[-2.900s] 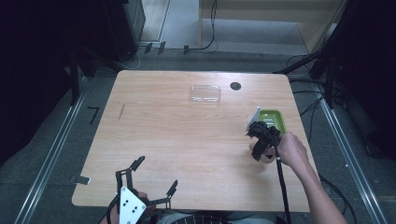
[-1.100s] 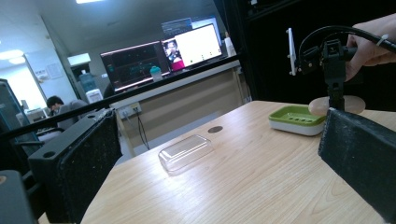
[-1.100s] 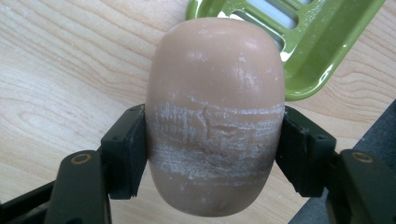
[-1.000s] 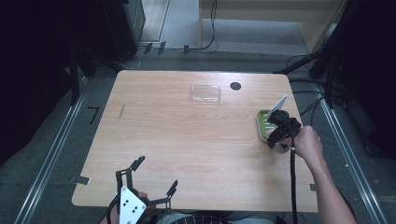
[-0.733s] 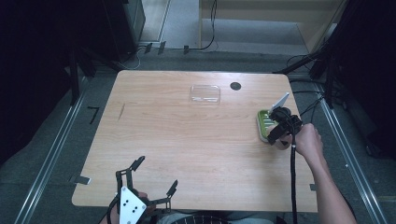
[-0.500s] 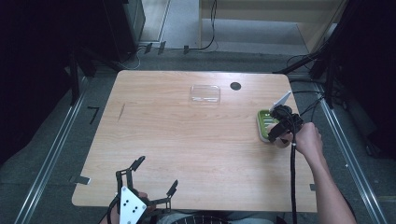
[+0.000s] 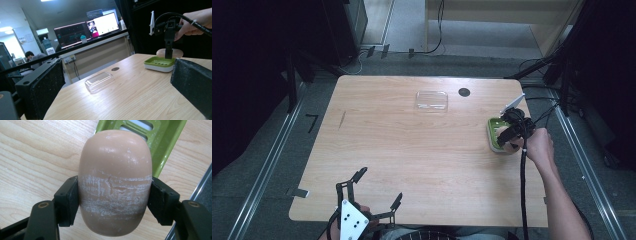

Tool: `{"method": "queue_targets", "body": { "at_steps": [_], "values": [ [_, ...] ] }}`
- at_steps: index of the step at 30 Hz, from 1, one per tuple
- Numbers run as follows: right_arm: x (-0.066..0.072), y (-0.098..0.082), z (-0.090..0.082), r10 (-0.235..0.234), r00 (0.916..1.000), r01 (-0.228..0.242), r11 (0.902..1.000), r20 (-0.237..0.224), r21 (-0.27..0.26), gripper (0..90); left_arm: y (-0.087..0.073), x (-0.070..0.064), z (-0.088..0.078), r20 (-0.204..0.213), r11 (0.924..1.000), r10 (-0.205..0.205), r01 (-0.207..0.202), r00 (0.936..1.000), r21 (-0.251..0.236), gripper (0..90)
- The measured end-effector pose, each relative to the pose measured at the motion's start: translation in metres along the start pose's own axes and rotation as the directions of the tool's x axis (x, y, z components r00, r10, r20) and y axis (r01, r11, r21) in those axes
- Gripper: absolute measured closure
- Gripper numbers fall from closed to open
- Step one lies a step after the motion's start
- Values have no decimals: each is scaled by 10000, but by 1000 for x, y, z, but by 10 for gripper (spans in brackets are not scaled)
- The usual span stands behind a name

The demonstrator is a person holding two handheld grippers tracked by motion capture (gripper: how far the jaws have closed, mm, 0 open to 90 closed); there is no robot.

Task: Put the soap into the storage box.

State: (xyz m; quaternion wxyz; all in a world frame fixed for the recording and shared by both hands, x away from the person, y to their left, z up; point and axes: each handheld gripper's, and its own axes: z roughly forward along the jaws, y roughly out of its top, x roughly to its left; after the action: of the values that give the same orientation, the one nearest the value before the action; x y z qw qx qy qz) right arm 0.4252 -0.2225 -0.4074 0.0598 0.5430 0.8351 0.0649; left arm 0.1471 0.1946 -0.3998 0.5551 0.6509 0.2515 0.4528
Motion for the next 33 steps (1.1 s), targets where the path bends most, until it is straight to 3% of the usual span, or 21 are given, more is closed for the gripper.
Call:
{"method": "queue_targets", "body": {
  "at_steps": [23, 33],
  "values": [
    [-7, 12, 7, 371, 9993, -374, 9972, -56, -653, 337, 0, 0, 0, -10, 10000, -26, 26, 10000, 2, 0],
    [-7, 19, 15, 881, 9959, -897, 9906, -200, -1035, 337, 0, 1, 0, -21, 10000, -37, 37, 10000, -18, 0]
  ]
}}
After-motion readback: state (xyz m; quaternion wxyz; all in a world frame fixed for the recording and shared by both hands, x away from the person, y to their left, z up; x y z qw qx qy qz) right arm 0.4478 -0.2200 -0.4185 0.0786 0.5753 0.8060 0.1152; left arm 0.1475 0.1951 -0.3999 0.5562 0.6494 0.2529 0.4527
